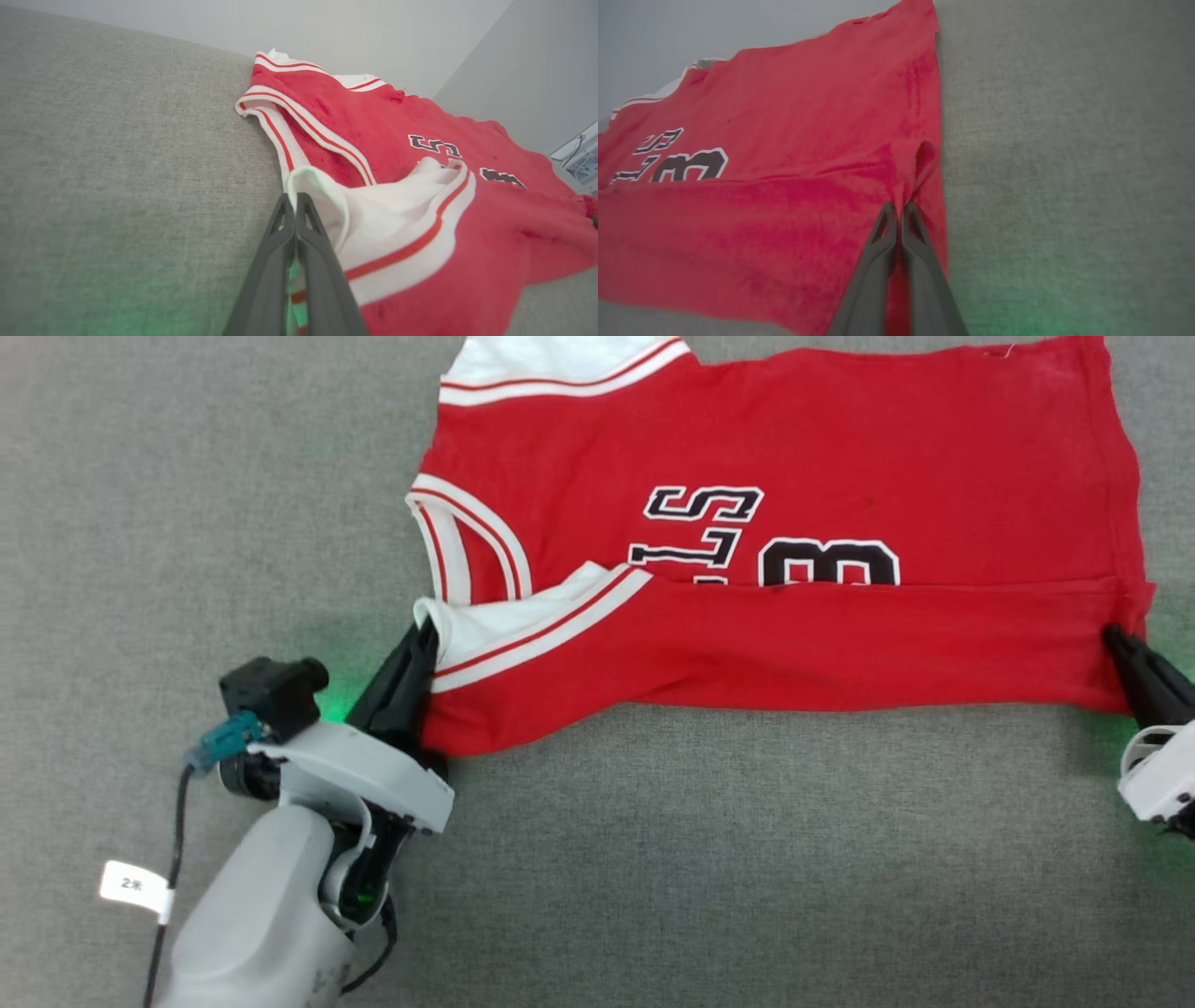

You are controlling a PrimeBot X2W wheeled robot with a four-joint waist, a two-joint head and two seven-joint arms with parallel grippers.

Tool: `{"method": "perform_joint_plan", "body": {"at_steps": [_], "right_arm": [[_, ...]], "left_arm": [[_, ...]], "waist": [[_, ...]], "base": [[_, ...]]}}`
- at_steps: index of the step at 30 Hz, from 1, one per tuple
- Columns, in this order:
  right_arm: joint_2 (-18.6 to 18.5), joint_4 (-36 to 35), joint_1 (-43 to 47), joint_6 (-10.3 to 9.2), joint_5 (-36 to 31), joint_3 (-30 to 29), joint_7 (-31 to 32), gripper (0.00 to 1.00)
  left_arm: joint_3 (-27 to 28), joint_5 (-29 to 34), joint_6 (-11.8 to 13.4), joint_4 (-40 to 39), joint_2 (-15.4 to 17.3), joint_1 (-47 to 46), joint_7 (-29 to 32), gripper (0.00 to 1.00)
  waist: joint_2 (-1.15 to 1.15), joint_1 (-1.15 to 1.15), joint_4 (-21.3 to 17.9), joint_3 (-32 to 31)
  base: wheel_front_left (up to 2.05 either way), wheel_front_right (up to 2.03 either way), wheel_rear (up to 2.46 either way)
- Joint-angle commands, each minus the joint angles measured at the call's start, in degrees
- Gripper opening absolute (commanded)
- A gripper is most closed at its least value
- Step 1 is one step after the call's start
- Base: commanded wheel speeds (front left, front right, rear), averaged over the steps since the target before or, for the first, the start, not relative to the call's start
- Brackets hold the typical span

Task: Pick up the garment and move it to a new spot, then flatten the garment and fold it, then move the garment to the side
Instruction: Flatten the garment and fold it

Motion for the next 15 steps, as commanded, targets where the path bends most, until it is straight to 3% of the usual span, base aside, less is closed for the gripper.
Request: {"method": "perform_joint_plan", "body": {"at_steps": [1,4,5,6,7,8,9,15], "right_arm": [[0.7,1.8,-0.7,-0.09,-0.1,1.4,-0.7,0.00],[0.9,3.8,-1.2,-0.09,0.1,2.7,-1.3,0.00],[1.1,4.4,-1.3,-0.09,0.3,3.1,-1.4,0.07],[1.1,4.9,-1.5,-0.09,0.4,3.5,-1.8,0.40],[1.1,4.9,-1.5,-0.09,0.4,3.5,-1.8,0.40],[1.0,5.3,-1.5,-0.09,0.5,3.8,-2.3,0.93],[1.1,5.6,-1.4,-0.09,0.8,4.1,-2.7,1.00],[1.1,4.6,-1.2,-0.09,2.4,4.7,-5.0,1.00]], "left_arm": [[-0.3,1.4,0.0,2.4,-0.4,0.0,0.0,0.00],[-0.7,2.5,-0.2,4.9,-0.7,-0.3,0.0,0.18],[-1.3,3.1,-0.2,5.7,-0.5,-0.6,0.0,0.45],[-1.9,3.5,-0.3,6.4,-0.2,-0.9,0.0,0.92],[-1.9,3.5,-0.3,6.4,-0.2,-0.9,0.0,0.92],[-2.4,3.6,-0.3,7.3,0.2,-1.2,0.3,1.00],[-3.0,4.0,-0.3,7.9,0.8,-1.7,0.7,1.00],[-7.0,5.6,-0.4,7.3,6.4,-5.3,8.2,1.00]], "waist": [[0.00,0.00,0.0,-1.2],[0.00,0.00,0.2,-2.6],[0.00,0.00,0.2,-3.1],[0.00,0.00,0.2,-3.8],[0.00,0.00,0.2,-3.8],[0.00,0.00,0.3,-4.5],[0.00,0.00,0.3,-5.2],[0.00,0.00,0.2,-9.0]], "base": [[0.00,0.00,0.00],[0.00,0.00,0.00],[0.00,0.00,0.00],[0.00,0.00,0.00],[0.00,0.00,0.00],[0.00,0.00,0.00],[0.00,0.00,0.00],[0.00,0.00,0.00]]}}
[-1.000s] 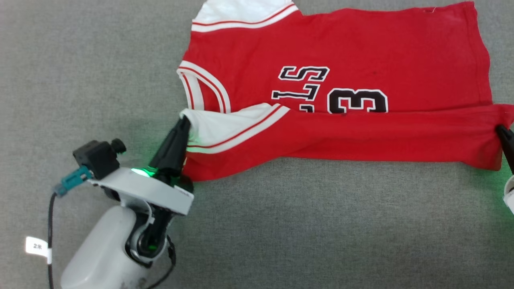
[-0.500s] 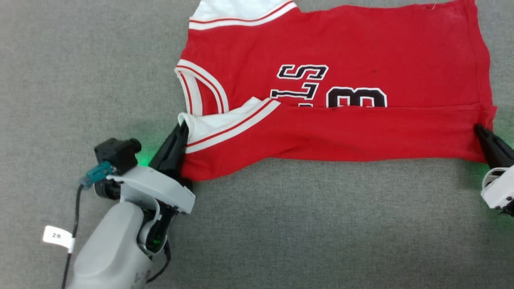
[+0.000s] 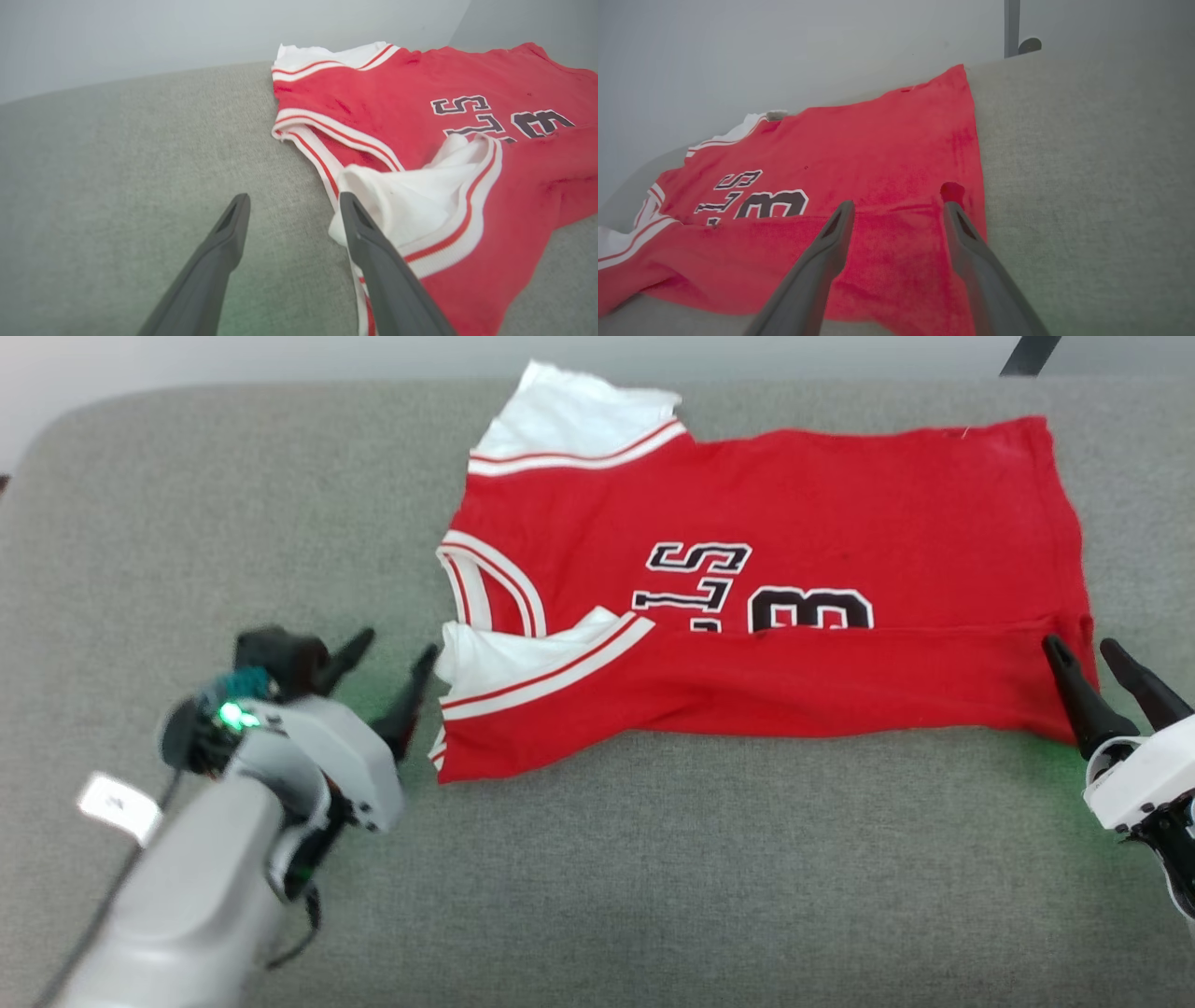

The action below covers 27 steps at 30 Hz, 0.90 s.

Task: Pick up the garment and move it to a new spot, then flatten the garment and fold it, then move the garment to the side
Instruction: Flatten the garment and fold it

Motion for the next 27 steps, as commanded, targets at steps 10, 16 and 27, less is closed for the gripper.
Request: {"method": "perform_joint_plan", "body": {"at_steps": [10,16,27], "right_arm": [[0.4,-4.4,2.0,-0.09,1.1,-1.2,-0.8,1.00],[0.9,-7.0,2.4,-0.09,0.5,-1.1,-0.1,1.00],[1.1,-9.1,1.8,-0.09,0.1,-2.4,1.5,1.00]], "left_arm": [[-1.1,-4.1,4.0,-11.6,7.0,-3.7,27.8,1.00],[-3.2,-10.9,7.8,-19.2,8.8,-0.8,49.1,1.00],[-0.8,-18.3,9.6,-20.3,8.5,2.8,54.2,1.00]], "waist": [[0.00,0.00,-0.9,-4.1],[0.00,0.00,-2.6,-2.5],[0.00,0.00,-5.9,0.8]], "base": [[0.00,0.00,0.00],[0.00,0.00,0.00],[0.00,0.00,0.00]]}}
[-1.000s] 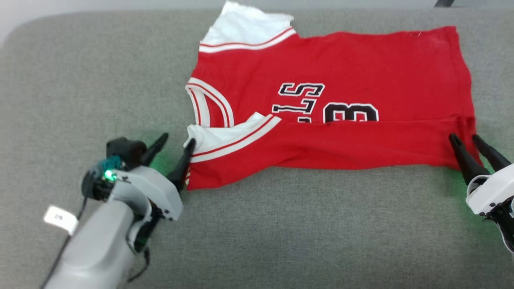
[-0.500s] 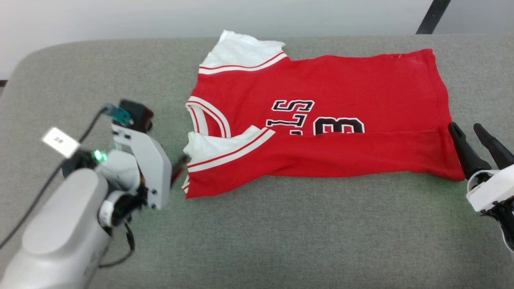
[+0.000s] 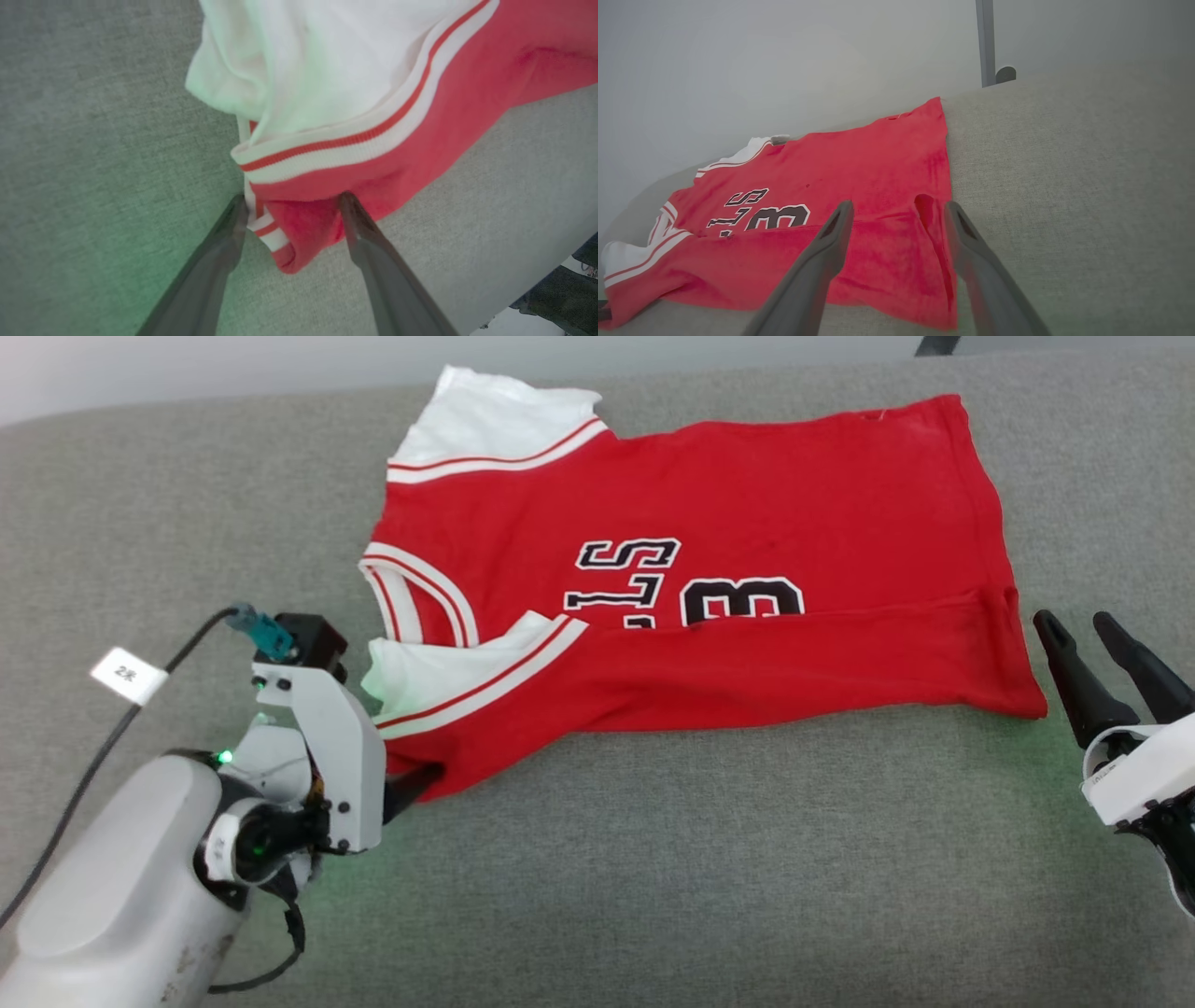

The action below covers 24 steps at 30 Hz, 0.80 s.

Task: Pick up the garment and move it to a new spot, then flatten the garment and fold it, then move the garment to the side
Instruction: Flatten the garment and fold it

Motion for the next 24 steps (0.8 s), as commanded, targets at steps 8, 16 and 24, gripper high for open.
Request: {"method": "perform_joint_plan", "body": {"at_steps": [8,16,24], "right_arm": [[-2.7,-1.4,0.3,-0.09,-0.9,0.9,6.1,1.00],[-7.5,-0.4,-3.3,-0.09,-6.8,5.0,17.9,1.00],[-8.3,5.6,-8.8,-0.09,-6.4,7.6,28.4,1.00]], "left_arm": [[-1.1,0.1,-1.4,1.3,-2.2,0.4,-2.0,0.00],[-1.2,0.7,-3.8,1.9,-3.2,0.4,-5.7,0.00],[-2.4,1.6,-5.4,2.2,-5.3,-0.8,-8.3,0.00]], "waist": [[0.00,0.00,-0.3,2.2],[0.00,0.00,1.1,2.8],[0.00,0.00,3.3,3.8]], "base": [[0.00,0.00,0.00],[0.00,0.00,0.00],[0.00,0.00,0.00]]}}
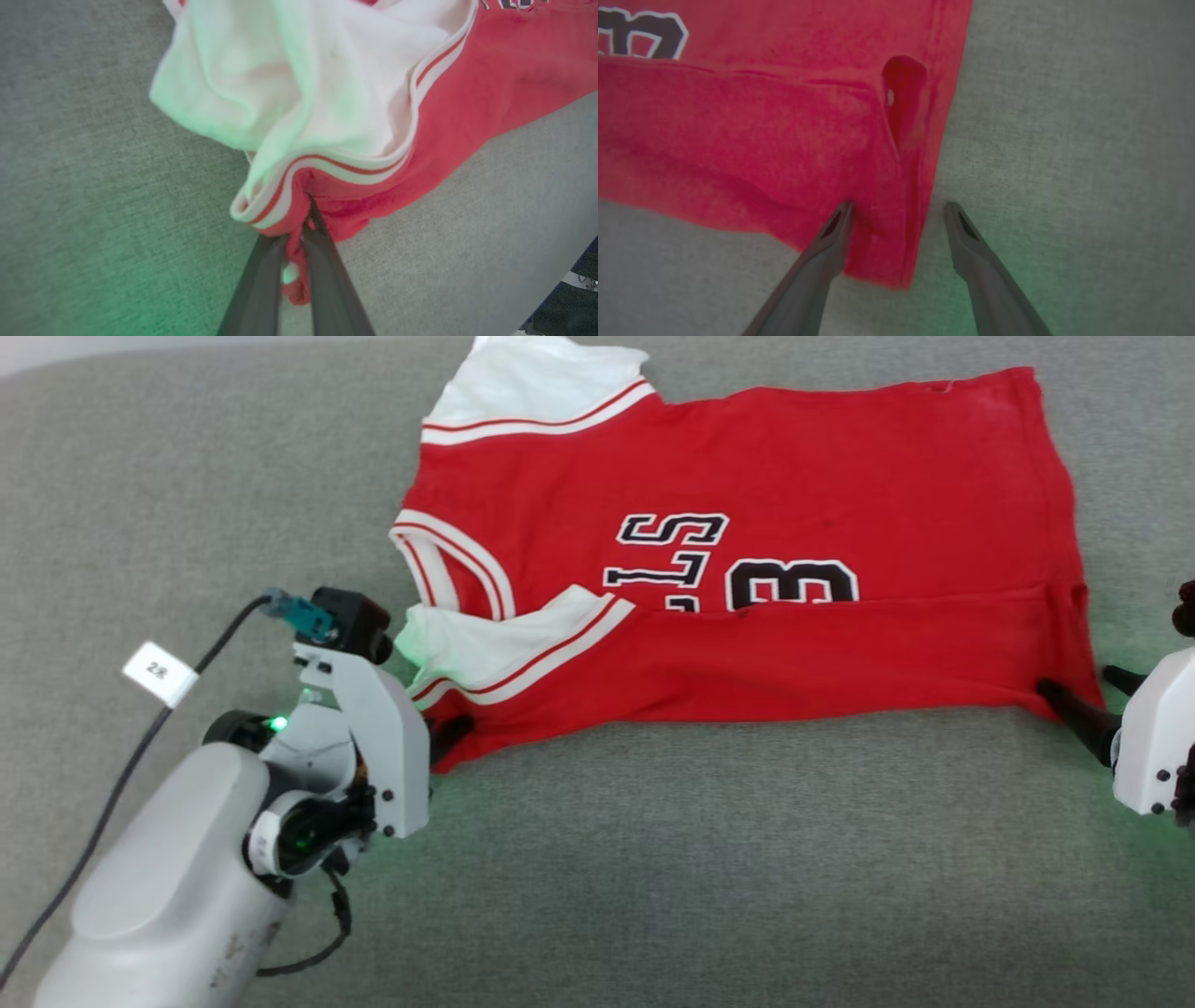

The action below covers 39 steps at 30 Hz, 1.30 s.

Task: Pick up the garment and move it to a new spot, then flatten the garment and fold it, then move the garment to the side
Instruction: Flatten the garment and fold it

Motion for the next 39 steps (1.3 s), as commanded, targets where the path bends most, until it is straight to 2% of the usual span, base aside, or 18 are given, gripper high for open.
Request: {"method": "perform_joint_plan", "body": {"at_steps": [1,2,3,4,9,15,21,25,30,31,32,33,34,35,36,37,38,39], "right_arm": [[0.0,1.0,-1.1,-0.09,0.6,0.4,1.3,1.00],[0.1,1.4,-1.2,-0.09,0.8,0.6,1.9,1.00],[0.2,1.9,-1.1,-0.09,1.2,0.8,2.7,0.40],[0.1,2.0,-1.0,-0.09,1.5,1.4,3.3,0.00],[-0.3,1.9,0.0,-0.07,3.0,1.4,3.8,0.00],[-1.5,-0.4,3.1,-0.07,4.3,1.0,4.3,0.00],[-3.3,-4.6,8.2,-0.08,6.0,-0.8,4.9,0.00],[-4.9,-9.2,14.0,-0.08,6.5,-2.9,6.2,0.00],[-4.6,-13.1,18.2,-0.08,6.3,-6.1,7.0,0.00],[-4.4,-13.8,18.7,-0.08,6.3,-6.8,6.6,0.11],[-4.1,-14.2,19.3,-0.08,6.2,-7.6,6.3,0.40],[-3.9,-14.8,19.8,-0.08,6.0,-8.3,6.1,0.60],[-3.8,-15.5,20.1,-0.08,5.8,-8.9,5.8,1.00],[-3.8,-15.5,20.1,-0.08,5.8,-8.9,5.8,1.00],[-3.5,-16.1,20.4,-0.08,5.5,-9.8,5.1,1.00],[-3.1,-16.6,20.6,-0.08,5.3,-10.8,4.5,1.00],[-2.7,-17.2,20.9,-0.08,5.0,-11.6,3.7,1.00],[-2.4,-18.1,21.0,-0.08,4.4,-12.3,2.3,1.00]], "left_arm": [[-1.3,0.2,-0.6,0.9,-1.6,0.7,-0.3,0.00],[-1.4,0.3,-0.8,1.0,-1.8,0.6,-0.7,0.00],[-1.5,0.5,-0.9,1.2,-2.0,0.5,-1.0,0.00],[-1.6,0.5,-1.0,1.4,-2.3,0.5,-1.2,0.00],[-1.6,0.3,-1.9,1.9,-1.9,2.0,-3.1,0.00],[-0.2,-1.0,-2.3,-0.6,0.2,5.6,-5.4,0.00],[1.5,-2.3,-0.6,-6.8,2.8,11.7,-7.1,0.00],[2.7,-3.3,1.8,-14.2,5.0,17.7,-8.1,0.00],[2.9,-3.4,3.8,-19.3,5.7,21.5,-8.8,0.00],[2.9,-3.4,4.2,-19.9,5.7,21.9,-8.9,0.00],[2.9,-3.3,4.2,-20.2,5.6,22.2,-9.1,0.02],[3.1,-3.4,4.5,-20.6,5.5,22.5,-9.6,0.10],[3.5,-3.3,4.8,-21.0,5.3,22.7,-10.3,0.27],[3.5,-3.3,4.8,-21.0,5.3,22.7,-10.3,0.27],[3.8,-3.0,5.0,-21.3,5.0,22.9,-11.1,0.44],[4.1,-2.8,5.2,-21.5,4.8,23.3,-11.9,0.72],[4.4,-2.6,5.3,-21.7,4.6,23.6,-12.8,0.91],[4.6,-2.2,5.5,-21.9,4.5,23.7,-13.8,1.00]], "waist": [[0.00,0.00,1.0,0.6],[0.00,0.00,1.3,0.6],[0.00,0.00,1.5,0.6],[0.00,0.00,1.8,0.6],[0.00,0.00,2.2,-1.1],[0.00,0.00,2.1,-4.4],[0.00,0.00,1.9,-6.0],[0.00,0.00,1.9,-6.3],[0.00,0.00,2.0,-6.2],[0.00,0.00,2.1,-6.3],[0.00,0.00,2.3,-6.3],[0.00,0.00,2.4,-6.4],[0.00,0.00,2.4,-6.4],[0.00,0.00,2.4,-6.4],[0.00,0.00,2.5,-6.5],[0.00,0.00,2.6,-6.6],[0.00,0.00,2.6,-6.6],[0.00,0.00,2.8,-6.6]], "base": [[0.00,0.00,0.00],[0.00,0.00,0.00],[0.00,0.00,0.00],[0.00,0.00,0.00],[0.00,0.00,0.00],[0.00,0.00,0.00],[0.00,0.00,0.00],[0.00,0.00,0.00],[0.00,0.00,0.00],[0.00,0.00,0.00],[0.00,0.00,0.00],[0.00,0.00,0.00],[0.00,0.00,0.00],[0.00,0.00,0.00],[0.00,0.00,0.00],[0.00,0.00,0.00],[0.00,0.00,0.00],[0.00,0.00,0.00]]}}
